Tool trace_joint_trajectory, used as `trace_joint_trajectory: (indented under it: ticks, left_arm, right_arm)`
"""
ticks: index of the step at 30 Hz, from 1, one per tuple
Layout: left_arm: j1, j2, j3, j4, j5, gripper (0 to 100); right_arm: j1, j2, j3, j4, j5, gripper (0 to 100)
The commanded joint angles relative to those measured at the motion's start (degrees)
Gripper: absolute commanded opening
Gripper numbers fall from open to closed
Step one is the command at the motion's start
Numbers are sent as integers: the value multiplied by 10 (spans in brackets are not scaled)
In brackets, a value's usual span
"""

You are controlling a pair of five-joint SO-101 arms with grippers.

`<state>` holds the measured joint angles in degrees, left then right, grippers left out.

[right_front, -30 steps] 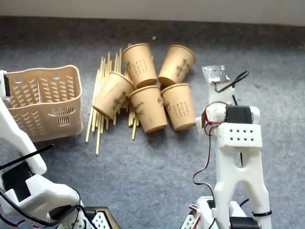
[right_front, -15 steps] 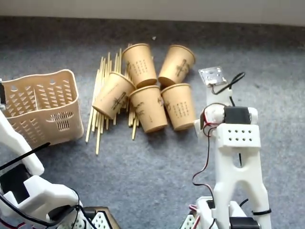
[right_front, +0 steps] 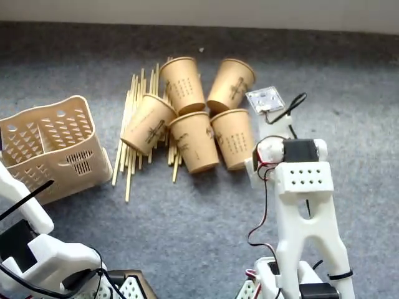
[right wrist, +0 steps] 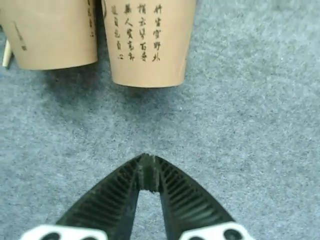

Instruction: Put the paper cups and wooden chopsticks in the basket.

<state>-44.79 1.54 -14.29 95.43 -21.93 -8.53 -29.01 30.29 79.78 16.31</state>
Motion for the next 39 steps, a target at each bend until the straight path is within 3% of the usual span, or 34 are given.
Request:
trace_joint_trajectory:
  ticks: [1, 6, 11, 25, 33, 39]
  left_arm:
    - [0, -6, 1, 5, -12, 43]
    - [-6, -6, 0, 1, -12, 189]
    - [-13, -6, -31, -8, -12, 260]
    - [-106, -6, -196, -7, -6, 263]
    - [-112, -7, -277, -3, 83, 263]
    - [-84, -7, -359, 20, 140, 263]
  right_arm:
    - [-4, -22, -2, -9, 4, 6]
    - [-4, -22, -2, -8, 4, 6]
    - [-4, -22, -2, -8, 6, 6]
    - [-5, -22, -3, -9, 7, 6]
    - [-4, -22, -7, -13, 4, 6]
    - [-4, -15, -8, -99, 4, 6]
